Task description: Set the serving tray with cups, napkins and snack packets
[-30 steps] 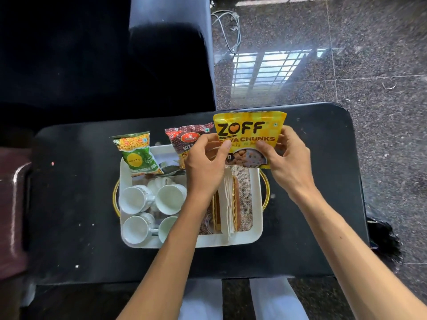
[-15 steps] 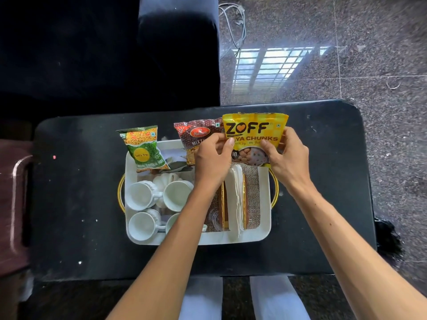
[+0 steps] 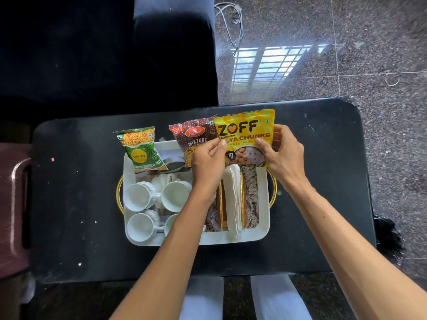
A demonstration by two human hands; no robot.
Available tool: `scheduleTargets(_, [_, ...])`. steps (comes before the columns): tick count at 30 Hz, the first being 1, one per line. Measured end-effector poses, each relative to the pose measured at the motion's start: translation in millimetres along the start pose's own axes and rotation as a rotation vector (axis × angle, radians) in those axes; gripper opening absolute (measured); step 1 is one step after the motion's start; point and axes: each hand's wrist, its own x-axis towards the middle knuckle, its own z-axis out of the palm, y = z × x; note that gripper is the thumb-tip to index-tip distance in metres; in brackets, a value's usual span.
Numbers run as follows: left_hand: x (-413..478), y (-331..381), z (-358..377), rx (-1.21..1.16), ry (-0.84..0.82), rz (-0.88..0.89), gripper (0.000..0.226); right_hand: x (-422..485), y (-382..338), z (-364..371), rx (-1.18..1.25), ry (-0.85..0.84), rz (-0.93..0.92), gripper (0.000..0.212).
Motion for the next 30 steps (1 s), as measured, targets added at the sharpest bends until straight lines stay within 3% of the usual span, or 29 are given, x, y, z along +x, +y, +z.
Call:
scheduleTargets(10, [-6,-2,5,-0.152,0.149,-0.05,0.038,-2,1,3,-0.006,0.003,-0.003,0.035])
scheduleTargets(19, [-9,-3,2,-0.166,0.124,-0.044,0.033,-3,1,-2,-0.067,-0.027,-0.012,0.044])
scheduleTargets(25, [-17,4,-3,-0.089,0.126,0.016,0.031,-11,-15,-12,-0.218,0.075,-0.175,0.052])
scheduleTargets(30, [-34,32,-12,0.045,0.155,0.178,0.03,-21,-55,-22,-0.351,0.091,-0.375,0.055])
